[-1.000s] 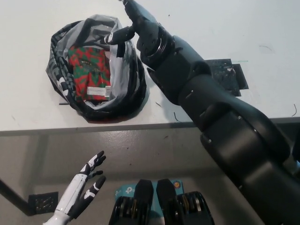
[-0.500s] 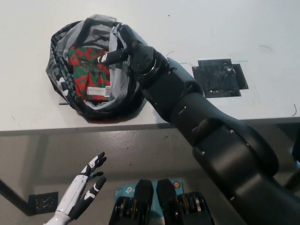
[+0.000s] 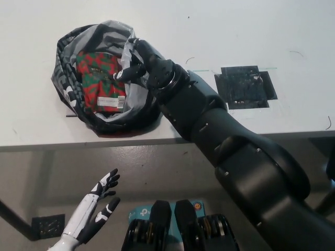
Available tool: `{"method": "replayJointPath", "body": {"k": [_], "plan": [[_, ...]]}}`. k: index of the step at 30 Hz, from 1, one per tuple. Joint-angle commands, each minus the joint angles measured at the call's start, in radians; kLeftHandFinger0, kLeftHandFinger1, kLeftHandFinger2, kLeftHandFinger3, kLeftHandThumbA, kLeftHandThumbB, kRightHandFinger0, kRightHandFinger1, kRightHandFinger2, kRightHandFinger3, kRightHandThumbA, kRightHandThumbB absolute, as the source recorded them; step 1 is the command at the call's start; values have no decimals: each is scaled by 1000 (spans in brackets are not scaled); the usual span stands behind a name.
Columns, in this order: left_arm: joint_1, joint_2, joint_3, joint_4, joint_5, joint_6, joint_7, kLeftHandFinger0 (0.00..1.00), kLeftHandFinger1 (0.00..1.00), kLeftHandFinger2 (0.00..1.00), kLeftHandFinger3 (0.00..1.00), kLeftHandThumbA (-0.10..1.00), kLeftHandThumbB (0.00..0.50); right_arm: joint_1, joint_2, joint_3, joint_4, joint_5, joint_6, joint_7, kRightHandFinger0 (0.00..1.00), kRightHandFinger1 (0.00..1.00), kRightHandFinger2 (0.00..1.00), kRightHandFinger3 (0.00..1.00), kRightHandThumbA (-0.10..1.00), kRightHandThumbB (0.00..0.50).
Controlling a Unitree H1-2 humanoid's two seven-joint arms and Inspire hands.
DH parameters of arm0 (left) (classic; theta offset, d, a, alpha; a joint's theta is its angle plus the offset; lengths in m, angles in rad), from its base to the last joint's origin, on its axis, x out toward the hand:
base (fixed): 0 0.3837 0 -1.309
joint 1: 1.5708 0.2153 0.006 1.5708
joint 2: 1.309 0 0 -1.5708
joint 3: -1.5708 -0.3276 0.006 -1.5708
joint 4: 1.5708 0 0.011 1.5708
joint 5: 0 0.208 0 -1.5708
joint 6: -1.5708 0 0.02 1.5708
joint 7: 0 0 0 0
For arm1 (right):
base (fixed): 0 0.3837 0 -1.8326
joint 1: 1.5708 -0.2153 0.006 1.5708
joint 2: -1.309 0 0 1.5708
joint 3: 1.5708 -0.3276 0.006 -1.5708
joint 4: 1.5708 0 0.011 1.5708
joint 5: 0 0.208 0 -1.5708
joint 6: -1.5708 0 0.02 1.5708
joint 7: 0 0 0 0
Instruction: The robot uses its right hand to pick up a bag of coffee beans and puts it in the black plastic bag, then the robot grabs the top of the bag and lifts it.
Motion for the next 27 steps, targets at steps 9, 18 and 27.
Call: {"method": "replayJointPath", "body": {"k": [9,18,27], "plan": [[-31,23,-6,-19,21,-31,-10,835,880,943,1000,963,235,-23,1,181,-2,-157,32,-159,5,94,303,990,-100,263],[-42,23,-7,-6,16,-33,-11,843,876,937,1000,964,231,-37,-10,84,-20,-70,-53,-201,94,181,308,614,-100,217],[-50,22,-9,-10,24,-26,-10,837,868,935,1000,963,224,-49,-13,11,-21,-46,-51,-208,174,245,364,482,-100,235]]}}
